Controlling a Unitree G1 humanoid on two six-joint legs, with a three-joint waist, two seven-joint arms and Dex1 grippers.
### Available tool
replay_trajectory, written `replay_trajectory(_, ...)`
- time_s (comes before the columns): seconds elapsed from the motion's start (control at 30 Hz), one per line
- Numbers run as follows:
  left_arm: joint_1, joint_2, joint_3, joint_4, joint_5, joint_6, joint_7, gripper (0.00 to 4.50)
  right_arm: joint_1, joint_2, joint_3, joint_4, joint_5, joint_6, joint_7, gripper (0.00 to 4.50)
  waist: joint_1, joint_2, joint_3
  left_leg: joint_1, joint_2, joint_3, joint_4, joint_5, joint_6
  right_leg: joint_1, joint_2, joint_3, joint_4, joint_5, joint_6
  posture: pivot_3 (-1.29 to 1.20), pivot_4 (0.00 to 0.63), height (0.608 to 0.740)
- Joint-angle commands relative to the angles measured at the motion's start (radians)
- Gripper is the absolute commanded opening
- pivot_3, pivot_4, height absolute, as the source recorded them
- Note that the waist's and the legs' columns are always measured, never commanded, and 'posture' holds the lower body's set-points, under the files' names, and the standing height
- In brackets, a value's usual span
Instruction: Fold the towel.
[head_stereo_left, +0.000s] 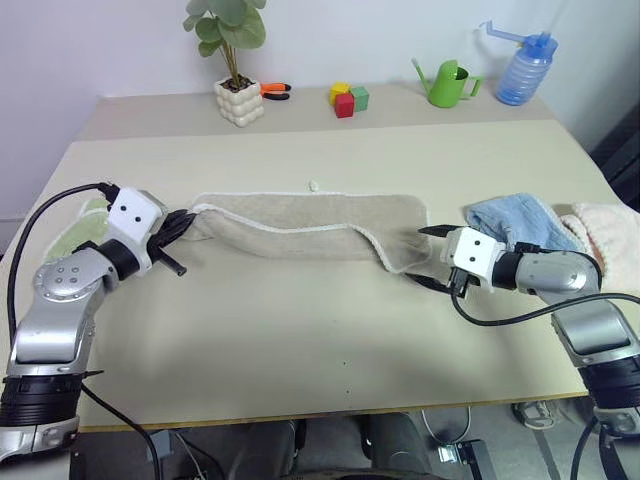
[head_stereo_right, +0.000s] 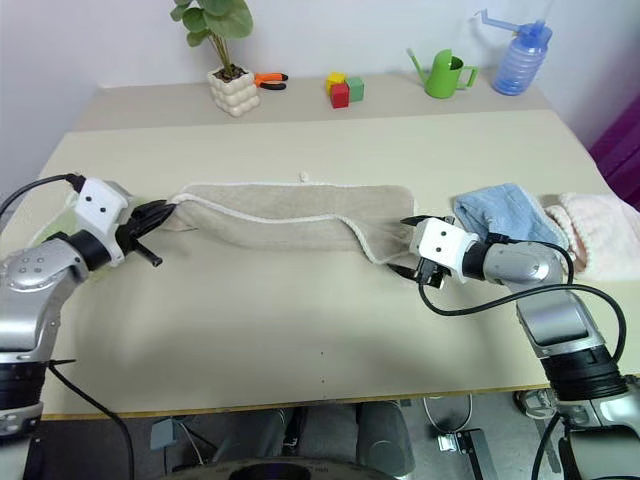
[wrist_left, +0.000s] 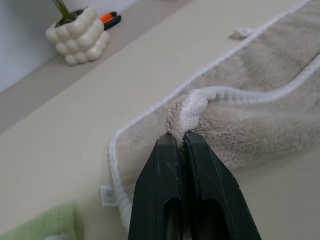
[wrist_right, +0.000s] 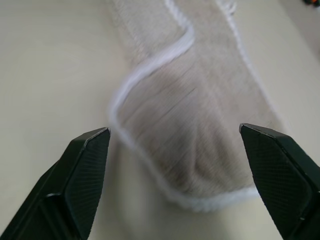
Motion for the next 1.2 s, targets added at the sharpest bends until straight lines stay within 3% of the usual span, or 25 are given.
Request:
replay_trajectory(0.03,-0.022,-0.004,-0.003,-0.038,-0.008,0.002,-0.003,0.00,0.004,0.049,0.012,-0.111,-0.010,0.075,-0.056,4.33,0.000,0.000,0.000,0.000,0.000,0.000,0.000,0.000,0.000,0.000,0.000,0.000,0.000,0.000,0.000,0.00,0.150,0.732)
replay_trajectory(0.27,-0.032,-0.024,-0.023,-0.046,-0.002,0.010,0.000,0.00,-0.020,0.172,0.148,-0.193,-0.230,0.175,-0.230,4.33,0.000,0.000,0.000,0.000,0.000,0.000,0.000,0.001,-0.001,0.000,0.000,0.000,0.000,0.000,0.000,0.00,0.150,0.732)
replay_trajectory(0.43,-0.039,-0.030,-0.028,-0.047,0.001,0.011,0.003,0.00,-0.035,0.173,0.198,-0.170,-0.444,0.221,-0.350,4.33,0.004,0.000,0.000,0.000,0.000,0.000,0.000,0.001,-0.001,-0.001,0.000,0.000,0.001,0.000,0.000,0.00,0.150,0.732)
replay_trajectory(0.77,-0.043,-0.041,-0.030,-0.041,0.010,0.002,0.006,0.00,0.011,0.073,0.105,-0.224,-0.439,0.213,-0.288,4.33,0.002,-0.001,0.000,0.000,0.000,0.000,0.000,0.001,-0.001,0.000,0.000,0.000,0.001,0.000,0.000,0.00,0.150,0.732)
replay_trajectory(0.93,-0.041,-0.042,-0.031,-0.041,0.012,0.001,0.004,0.00,0.026,0.011,0.079,-0.207,-0.410,0.111,-0.242,4.33,0.000,-0.001,0.000,0.000,0.000,0.000,0.000,0.001,-0.001,0.000,0.000,0.000,0.000,0.000,0.000,0.00,0.150,0.732)
replay_trajectory(1.2,-0.034,-0.046,-0.029,-0.046,0.013,0.000,0.003,0.00,0.013,0.024,0.089,-0.170,-0.374,-0.039,-0.246,4.33,0.000,-0.001,0.000,0.000,0.000,0.001,0.000,0.001,-0.001,0.000,0.000,0.000,0.000,0.000,0.000,0.00,0.150,0.732)
